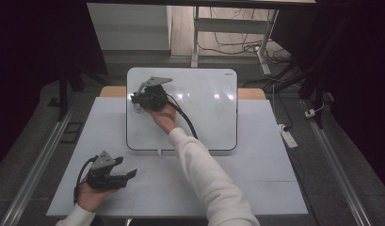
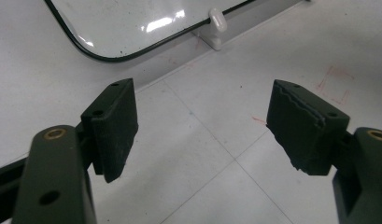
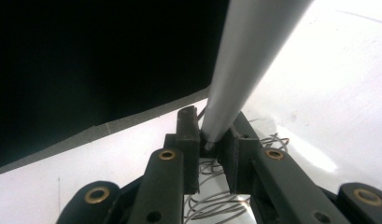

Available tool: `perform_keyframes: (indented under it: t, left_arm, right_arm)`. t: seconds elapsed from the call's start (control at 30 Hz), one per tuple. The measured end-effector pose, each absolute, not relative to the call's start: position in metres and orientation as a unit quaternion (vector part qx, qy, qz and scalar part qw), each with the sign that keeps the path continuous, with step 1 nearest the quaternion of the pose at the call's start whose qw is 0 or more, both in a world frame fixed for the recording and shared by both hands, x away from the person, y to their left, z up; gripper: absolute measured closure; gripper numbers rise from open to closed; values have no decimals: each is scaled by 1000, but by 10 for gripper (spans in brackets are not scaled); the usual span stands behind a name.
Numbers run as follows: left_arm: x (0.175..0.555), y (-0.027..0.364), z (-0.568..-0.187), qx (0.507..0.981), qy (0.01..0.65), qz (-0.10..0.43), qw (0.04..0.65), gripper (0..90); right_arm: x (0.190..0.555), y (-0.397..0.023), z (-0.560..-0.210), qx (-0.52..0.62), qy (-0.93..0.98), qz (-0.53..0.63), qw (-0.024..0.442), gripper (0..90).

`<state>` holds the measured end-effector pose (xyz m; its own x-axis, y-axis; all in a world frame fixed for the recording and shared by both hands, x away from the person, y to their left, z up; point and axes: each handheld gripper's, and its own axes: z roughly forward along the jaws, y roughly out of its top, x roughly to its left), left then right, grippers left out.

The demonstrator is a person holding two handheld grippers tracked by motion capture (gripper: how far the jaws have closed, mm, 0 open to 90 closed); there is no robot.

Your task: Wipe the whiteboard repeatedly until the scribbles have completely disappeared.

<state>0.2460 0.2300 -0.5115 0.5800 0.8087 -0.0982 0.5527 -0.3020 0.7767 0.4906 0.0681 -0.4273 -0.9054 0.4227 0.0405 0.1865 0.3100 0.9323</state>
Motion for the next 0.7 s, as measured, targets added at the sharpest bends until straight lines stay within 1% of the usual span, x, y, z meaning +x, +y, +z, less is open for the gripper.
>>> perform_keyframes:
  t: [0.17, 0.33, 0.4, 0.43, 0.53, 0.6, 0.7]
  left_arm:
    - [245, 230, -511, 791, 429, 158, 406, 257]
    - [247, 231, -512, 791, 431, 157, 405, 257]
    - [246, 230, -512, 791, 431, 159, 405, 257]
    - [245, 230, -511, 790, 431, 159, 406, 257]
    - [245, 231, -511, 790, 430, 160, 406, 257]
    - [246, 231, -512, 790, 431, 159, 406, 257]
    - [246, 230, -512, 791, 431, 158, 405, 257]
  right_arm:
    - [508, 57, -412, 239, 758, 593, 129, 778]
    - [492, 71, -427, 189, 800, 560, 106, 778]
    - [494, 70, -424, 188, 798, 561, 110, 778]
    - [497, 66, -421, 202, 787, 570, 123, 778]
    - [506, 57, -413, 231, 762, 590, 135, 778]
    - [504, 58, -415, 229, 763, 590, 130, 778]
    - [492, 69, -425, 191, 794, 565, 116, 778]
